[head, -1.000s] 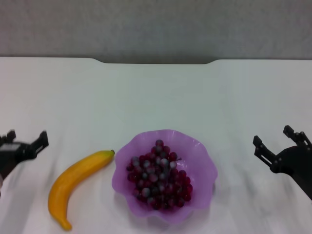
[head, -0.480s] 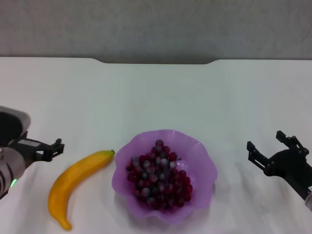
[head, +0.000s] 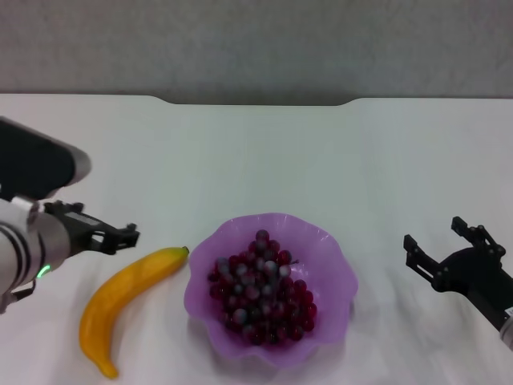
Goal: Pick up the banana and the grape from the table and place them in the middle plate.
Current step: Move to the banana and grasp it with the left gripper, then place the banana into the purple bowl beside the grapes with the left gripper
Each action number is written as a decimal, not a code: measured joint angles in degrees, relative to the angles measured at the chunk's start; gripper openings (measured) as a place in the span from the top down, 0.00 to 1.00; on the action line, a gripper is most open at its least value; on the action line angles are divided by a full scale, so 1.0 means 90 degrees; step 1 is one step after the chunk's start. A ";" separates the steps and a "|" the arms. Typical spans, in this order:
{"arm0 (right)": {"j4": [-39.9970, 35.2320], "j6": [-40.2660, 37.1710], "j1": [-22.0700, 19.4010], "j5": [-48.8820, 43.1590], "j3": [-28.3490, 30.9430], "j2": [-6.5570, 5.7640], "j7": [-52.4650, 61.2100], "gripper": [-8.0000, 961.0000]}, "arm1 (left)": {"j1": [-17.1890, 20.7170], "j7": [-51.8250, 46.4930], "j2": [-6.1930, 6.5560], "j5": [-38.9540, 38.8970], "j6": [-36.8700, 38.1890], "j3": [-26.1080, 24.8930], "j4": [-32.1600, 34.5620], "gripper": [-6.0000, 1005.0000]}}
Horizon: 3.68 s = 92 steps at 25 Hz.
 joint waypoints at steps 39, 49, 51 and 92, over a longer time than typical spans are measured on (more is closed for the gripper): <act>0.0037 0.0262 0.0196 0.0029 -0.0375 0.0019 0.0004 0.07 | -0.1874 0.0021 -0.0425 -0.0211 0.1909 0.1028 0.1883 0.13; 0.0061 0.0254 0.0194 0.0011 -0.0375 0.0020 0.0004 0.07 | -0.1980 0.0016 -0.0534 -0.0176 0.1824 0.1047 0.2266 0.14; 0.0060 0.0250 0.0194 0.0011 -0.0377 0.0019 0.0004 0.07 | -0.1981 0.0016 -0.0553 -0.0175 0.1824 0.1038 0.2271 0.14; 0.0049 0.0208 0.0203 0.0031 -0.0463 0.0020 -0.0006 0.07 | -0.1568 0.0005 -0.1037 0.1097 0.2003 0.0295 0.2040 0.45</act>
